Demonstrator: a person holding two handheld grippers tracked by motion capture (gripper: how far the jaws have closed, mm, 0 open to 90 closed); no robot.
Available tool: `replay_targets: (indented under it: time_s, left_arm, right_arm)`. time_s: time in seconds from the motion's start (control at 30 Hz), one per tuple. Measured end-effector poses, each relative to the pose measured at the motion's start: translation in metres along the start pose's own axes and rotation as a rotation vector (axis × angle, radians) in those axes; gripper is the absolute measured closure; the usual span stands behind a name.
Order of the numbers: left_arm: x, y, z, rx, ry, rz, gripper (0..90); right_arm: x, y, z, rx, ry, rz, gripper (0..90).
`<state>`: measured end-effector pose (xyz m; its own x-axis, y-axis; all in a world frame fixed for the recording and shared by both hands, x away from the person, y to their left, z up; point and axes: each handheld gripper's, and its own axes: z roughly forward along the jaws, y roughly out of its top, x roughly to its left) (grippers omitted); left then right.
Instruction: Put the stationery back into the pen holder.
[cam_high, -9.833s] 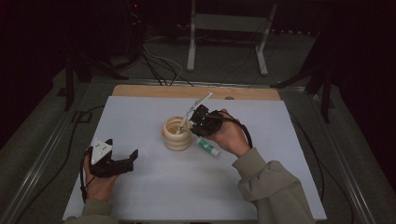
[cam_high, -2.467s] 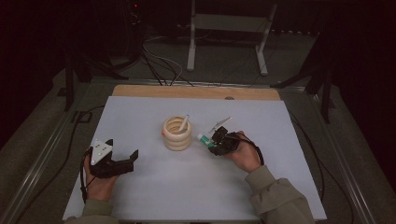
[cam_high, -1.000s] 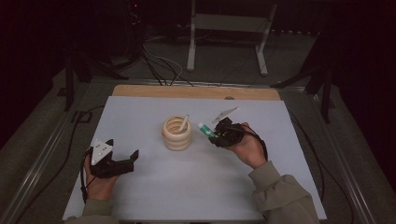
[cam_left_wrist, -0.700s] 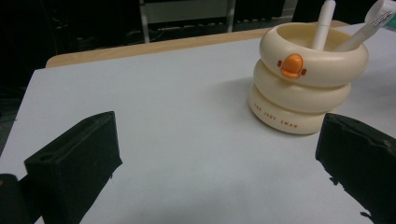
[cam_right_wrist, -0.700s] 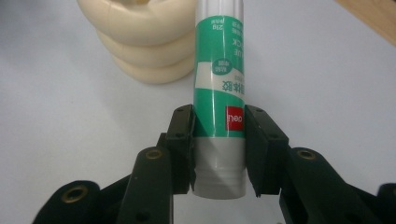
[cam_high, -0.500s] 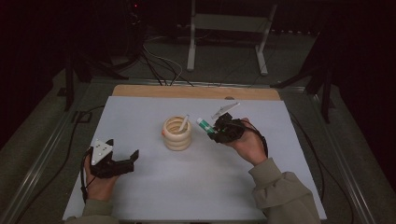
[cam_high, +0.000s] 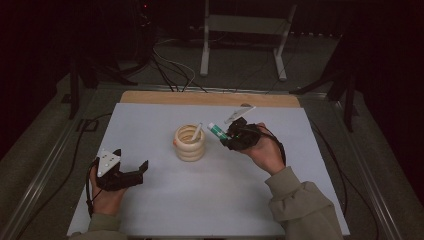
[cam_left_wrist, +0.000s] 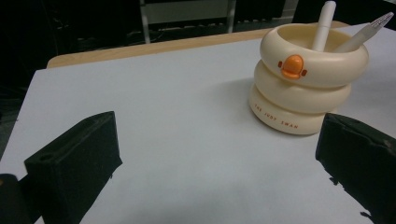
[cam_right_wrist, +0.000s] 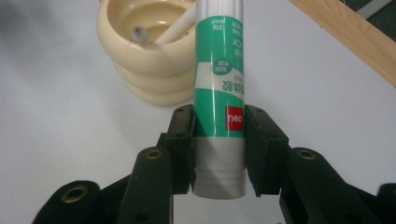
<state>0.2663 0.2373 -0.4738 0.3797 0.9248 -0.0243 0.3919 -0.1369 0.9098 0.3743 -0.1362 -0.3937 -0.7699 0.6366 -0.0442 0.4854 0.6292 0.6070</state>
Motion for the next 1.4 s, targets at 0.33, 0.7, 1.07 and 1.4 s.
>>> replay_targets:
  time_s: [0.33,0.7,1.07,1.4]
  left_arm:
    - [0.0,0.0,0.0,0.0,0.0,0.001,0.4]
    - [0.0,0.0,0.0,0.0,0.0,0.001,0.4]
    - [0.0,0.0,0.0,0.0,-0.001,0.0,0.4]
    - [0.0,0.0,0.0,-0.001,-0.002,-0.001,0.4]
  right_arm:
    - [0.001,0.007,-0.004,0.005,0.014,-0.015,65.8]
    - [0.002,0.017,-0.006,0.004,0.026,-0.034,65.8]
    - [0.006,0.03,-0.005,0.002,0.039,-0.059,65.8]
    - [0.008,0.041,-0.003,-0.005,0.056,-0.055,65.8]
